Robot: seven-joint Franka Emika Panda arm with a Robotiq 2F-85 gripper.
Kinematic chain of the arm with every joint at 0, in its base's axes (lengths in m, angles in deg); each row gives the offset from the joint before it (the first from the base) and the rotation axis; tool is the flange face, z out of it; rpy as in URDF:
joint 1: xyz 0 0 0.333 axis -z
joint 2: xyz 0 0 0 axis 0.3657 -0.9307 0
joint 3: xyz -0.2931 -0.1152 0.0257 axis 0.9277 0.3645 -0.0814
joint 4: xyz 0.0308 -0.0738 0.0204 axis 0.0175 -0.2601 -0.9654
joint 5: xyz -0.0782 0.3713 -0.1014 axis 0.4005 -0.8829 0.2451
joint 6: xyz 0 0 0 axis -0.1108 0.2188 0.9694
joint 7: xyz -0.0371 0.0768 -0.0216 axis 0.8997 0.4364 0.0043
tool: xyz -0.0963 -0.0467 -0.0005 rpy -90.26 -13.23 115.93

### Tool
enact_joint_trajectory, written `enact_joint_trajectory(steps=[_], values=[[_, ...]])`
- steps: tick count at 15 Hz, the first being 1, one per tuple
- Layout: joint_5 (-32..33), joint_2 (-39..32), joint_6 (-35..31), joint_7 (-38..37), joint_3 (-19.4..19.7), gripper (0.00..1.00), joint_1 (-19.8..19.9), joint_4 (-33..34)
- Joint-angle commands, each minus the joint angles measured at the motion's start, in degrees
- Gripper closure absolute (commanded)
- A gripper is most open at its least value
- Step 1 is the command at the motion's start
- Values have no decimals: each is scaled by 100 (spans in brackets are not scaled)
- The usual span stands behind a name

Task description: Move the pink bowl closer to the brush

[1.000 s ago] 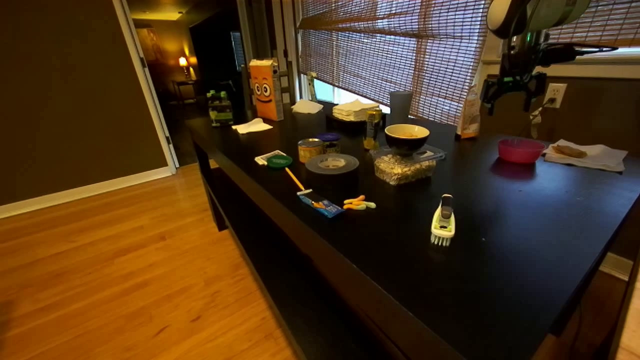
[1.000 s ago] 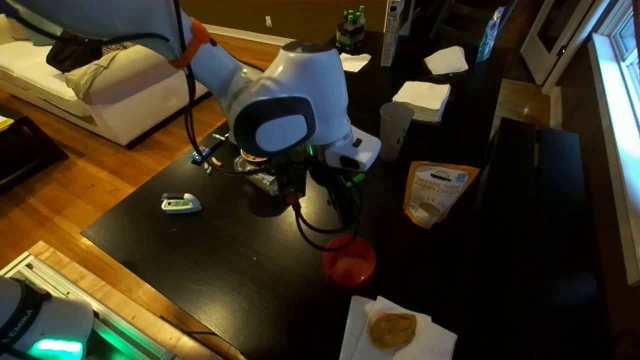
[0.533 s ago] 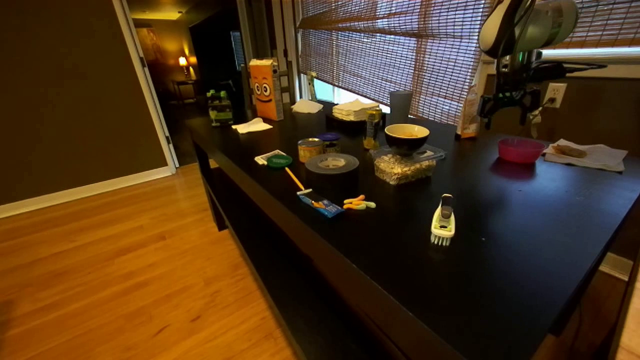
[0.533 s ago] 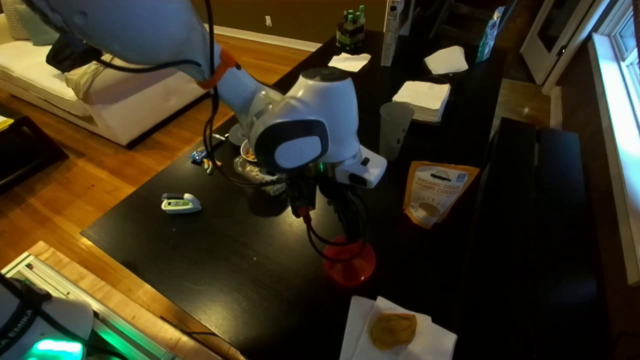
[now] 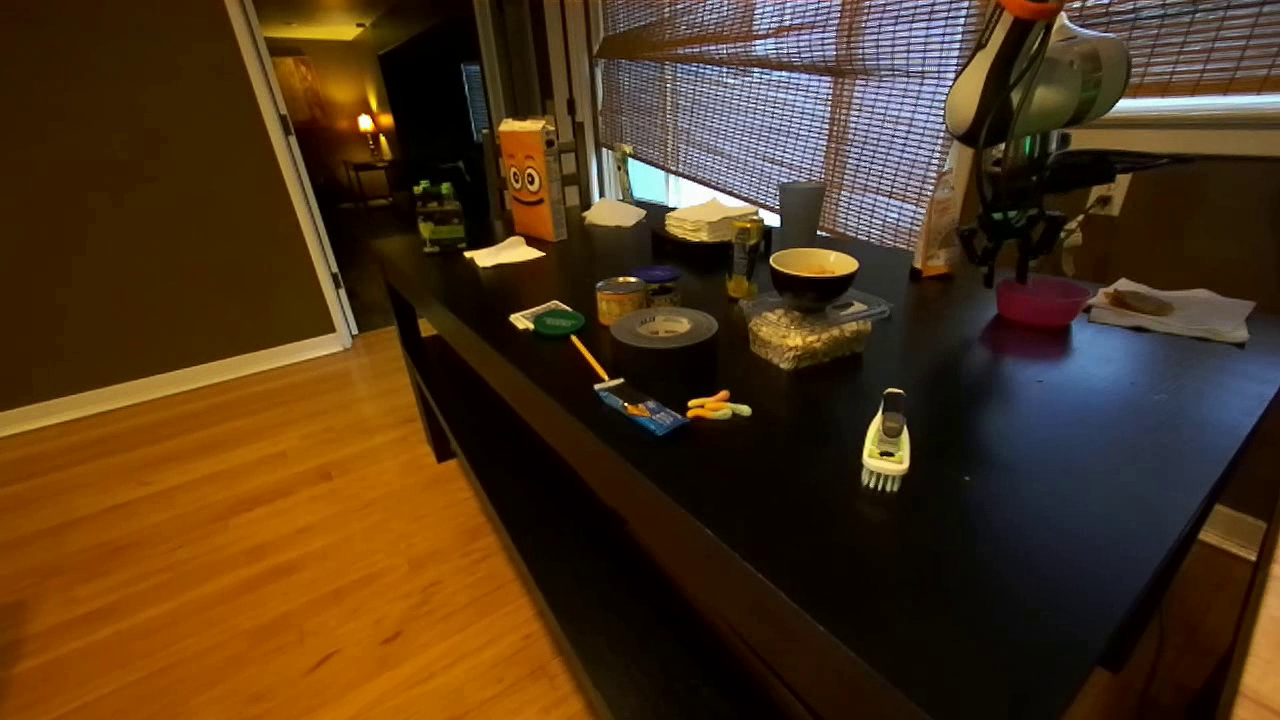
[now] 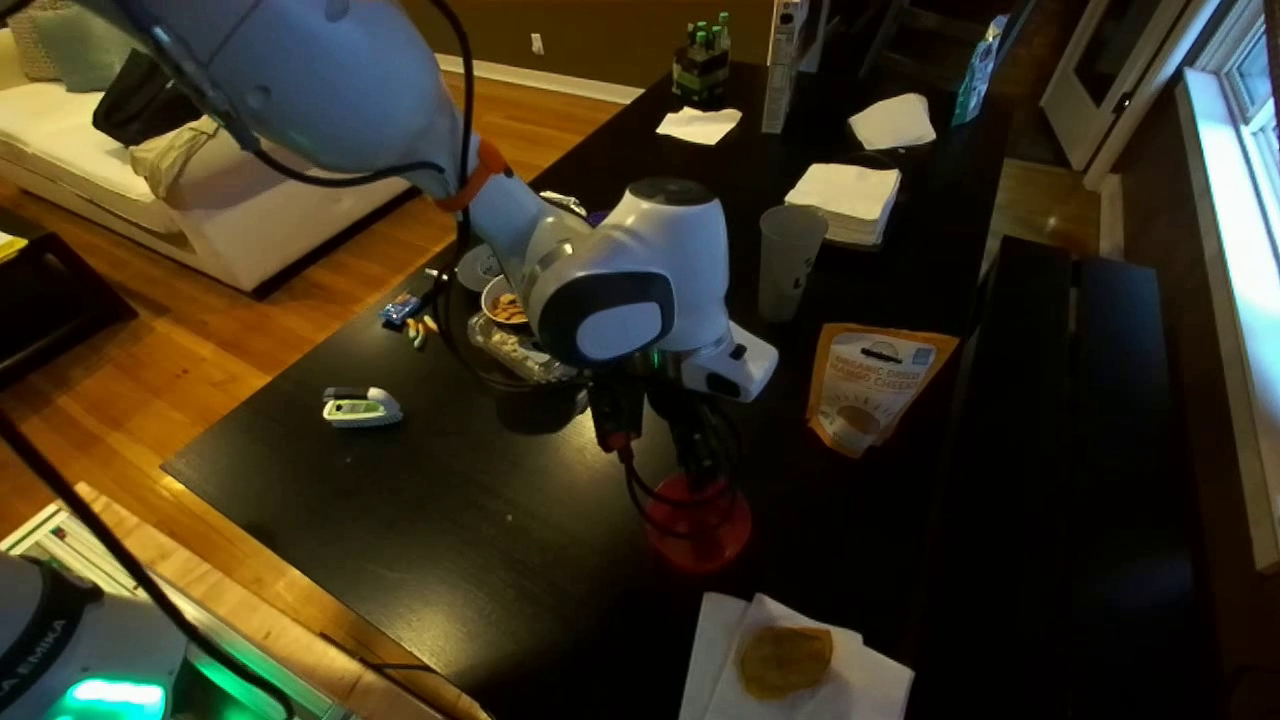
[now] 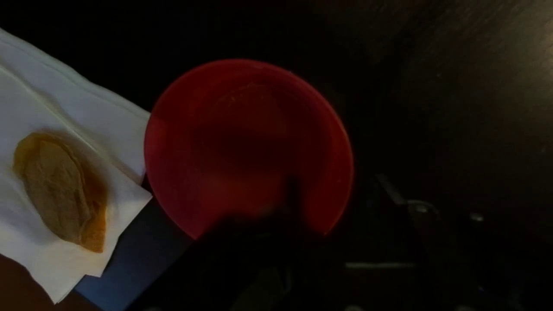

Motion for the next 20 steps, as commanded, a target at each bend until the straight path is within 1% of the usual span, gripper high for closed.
enact_joint_trajectory(steps=[1,2,3,4,5,10,12,13,14,16,20], values=[[-147,-220,407,-113,-30,71,67,335],[-149,-249,545,-133,-30,76,76,390],[-145,-274,703,-177,-16,84,73,438],[-137,-277,845,-216,-1,95,70,465],[-117,-238,1031,-324,50,99,28,462],[-147,117,2087,-919,183,99,-81,310],[-190,305,2662,-1122,188,99,-79,228],[-247,410,2927,-1152,149,99,-49,179],[-367,558,3115,-1028,51,99,14,79],[-674,793,3238,-911,-70,99,57,-131],[-1394,1342,2930,-759,-302,99,-10,-900]])
